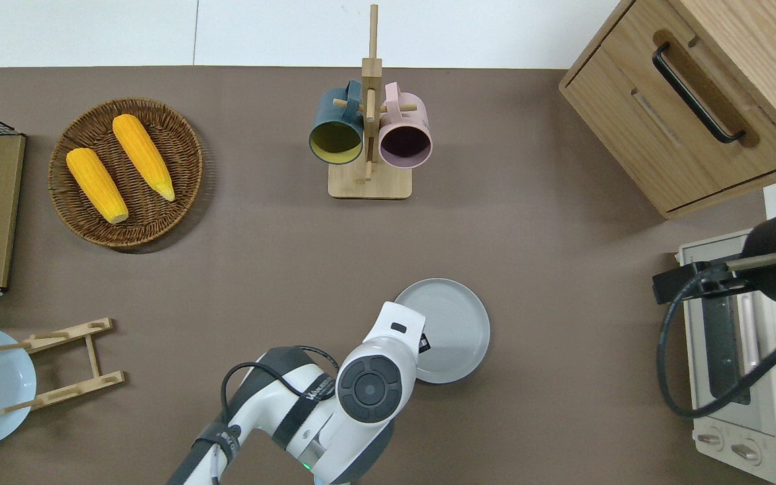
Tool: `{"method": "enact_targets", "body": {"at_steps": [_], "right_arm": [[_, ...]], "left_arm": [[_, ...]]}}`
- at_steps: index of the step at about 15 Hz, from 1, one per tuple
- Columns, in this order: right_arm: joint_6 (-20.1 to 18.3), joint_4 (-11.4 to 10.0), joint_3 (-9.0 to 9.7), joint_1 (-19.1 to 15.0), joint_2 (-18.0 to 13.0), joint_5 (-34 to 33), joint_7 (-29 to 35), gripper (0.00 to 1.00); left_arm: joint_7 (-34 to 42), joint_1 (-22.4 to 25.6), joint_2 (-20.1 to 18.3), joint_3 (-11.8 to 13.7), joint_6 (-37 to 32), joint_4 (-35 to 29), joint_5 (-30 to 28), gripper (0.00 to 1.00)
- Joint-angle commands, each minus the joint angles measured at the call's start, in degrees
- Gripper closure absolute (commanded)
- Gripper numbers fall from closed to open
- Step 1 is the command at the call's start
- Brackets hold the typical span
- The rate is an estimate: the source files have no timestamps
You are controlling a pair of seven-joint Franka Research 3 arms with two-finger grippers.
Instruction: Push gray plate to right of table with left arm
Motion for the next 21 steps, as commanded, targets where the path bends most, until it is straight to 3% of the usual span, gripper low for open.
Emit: {"method": "enact_targets", "body": {"at_steps": [1, 6, 10, 12, 13, 16, 21], "right_arm": [[-0.89, 0.53, 0.92, -1.15, -0.14, 0.25, 0.66, 0.017], [-0.89, 0.53, 0.92, -1.15, -0.14, 0.25, 0.66, 0.017], [-0.89, 0.53, 0.92, -1.07, -0.14, 0.25, 0.66, 0.017], [-0.89, 0.53, 0.92, -1.15, -0.14, 0.25, 0.66, 0.017], [-0.89, 0.53, 0.92, -1.15, -0.14, 0.25, 0.66, 0.017], [-0.89, 0.53, 0.92, -1.07, -0.14, 0.25, 0.75, 0.017], [-0.89, 0.53, 0.92, -1.07, -0.14, 0.25, 0.75, 0.017]], "left_arm": [[-7.57, -4.31, 9.32, 0.12, -5.44, 11.33, 2.94, 1.0], [-11.45, -7.57, 13.2, 0.21, -7.31, 18.3, 2.94, 1.0], [-11.8, -8.45, 13.47, 0.12, -7.31, 18.66, 2.94, 1.0], [-11.63, -8.28, 12.86, 0.38, -7.74, 18.92, 2.94, 0.84], [-11.28, -7.75, 12.07, 0.47, -9.4, 19.01, 2.94, 0.53], [-7.94, -7.31, 8.38, 0.82, -14.41, 18.93, 2.42, 0.01], [-3.82, -4.94, 4.34, 0.73, -17.49, 17.35, 1.72, 0.01]]}}
